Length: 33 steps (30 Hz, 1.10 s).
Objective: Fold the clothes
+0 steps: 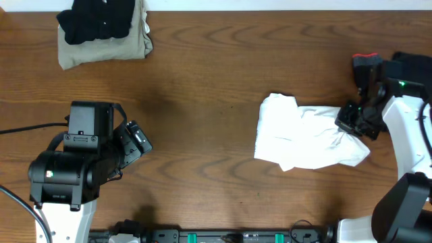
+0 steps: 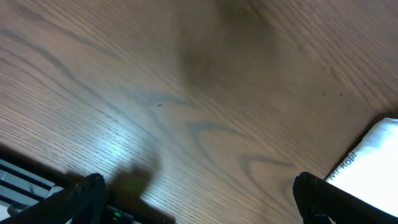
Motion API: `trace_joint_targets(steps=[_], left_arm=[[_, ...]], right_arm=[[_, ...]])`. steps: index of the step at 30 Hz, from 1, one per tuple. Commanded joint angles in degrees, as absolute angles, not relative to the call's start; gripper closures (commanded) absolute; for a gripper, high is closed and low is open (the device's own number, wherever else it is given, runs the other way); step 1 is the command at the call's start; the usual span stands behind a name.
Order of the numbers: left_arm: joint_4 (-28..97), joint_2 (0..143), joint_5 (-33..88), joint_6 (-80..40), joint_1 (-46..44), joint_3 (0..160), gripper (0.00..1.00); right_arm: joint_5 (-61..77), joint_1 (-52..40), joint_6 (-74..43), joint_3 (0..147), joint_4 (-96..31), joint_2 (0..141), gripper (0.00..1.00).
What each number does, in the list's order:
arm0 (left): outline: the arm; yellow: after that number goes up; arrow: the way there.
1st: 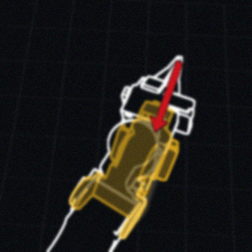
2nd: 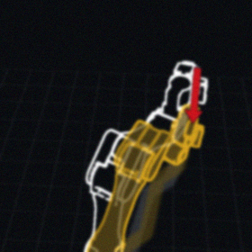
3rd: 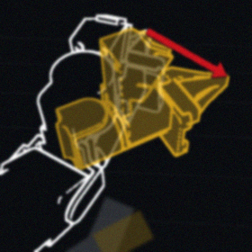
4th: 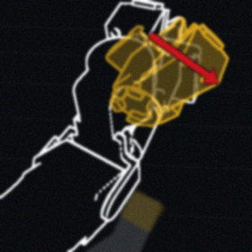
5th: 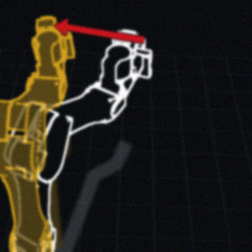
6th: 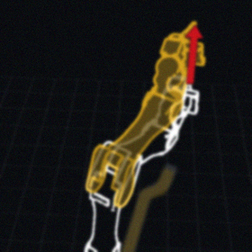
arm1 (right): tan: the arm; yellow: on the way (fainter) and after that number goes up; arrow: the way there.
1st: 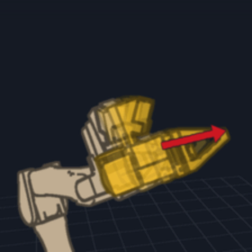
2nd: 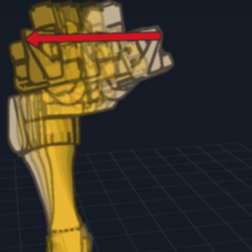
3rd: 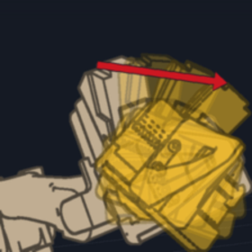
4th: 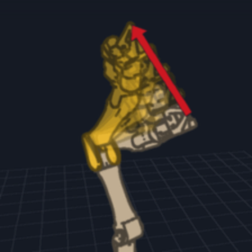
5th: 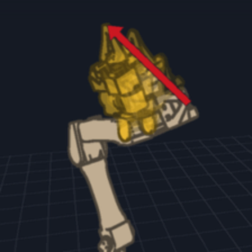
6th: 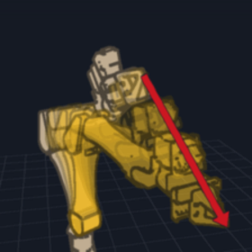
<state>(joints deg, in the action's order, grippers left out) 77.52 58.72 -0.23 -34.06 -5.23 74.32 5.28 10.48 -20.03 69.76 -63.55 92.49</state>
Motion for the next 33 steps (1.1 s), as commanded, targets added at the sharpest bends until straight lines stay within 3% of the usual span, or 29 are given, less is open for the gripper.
trace_joint_targets(steps=[1,19,22,28,33], left_arm=[[77.5,58.7,-0.9,-33.1,-4.9,74.3,0.02],[77.5,58.7,-0.9,-33.1,-4.9,74.3,0.02],[77.6,58.7,-0.9,-33.1,-4.9,74.3,0.02],[77.5,58.7,-0.9,-33.1,-4.9,74.3,0.02],[77.5,58.7,-0.9,-33.1,-4.9,74.3,0.02]], right_arm=[[3.8,6.7,-19.3,70.7,-63.4,92.9,0.99],[1.7,-15.0,-33.4,70.7,-53.8,99.8,0.98],[1.8,-17.1,-33.8,70.7,-52.5,103.4,0.86],[1.9,-20.7,-34.2,70.7,-52.2,107.9,0.82],[1.9,-22.5,-34.7,72.2,-53.1,107.0,0.72]])
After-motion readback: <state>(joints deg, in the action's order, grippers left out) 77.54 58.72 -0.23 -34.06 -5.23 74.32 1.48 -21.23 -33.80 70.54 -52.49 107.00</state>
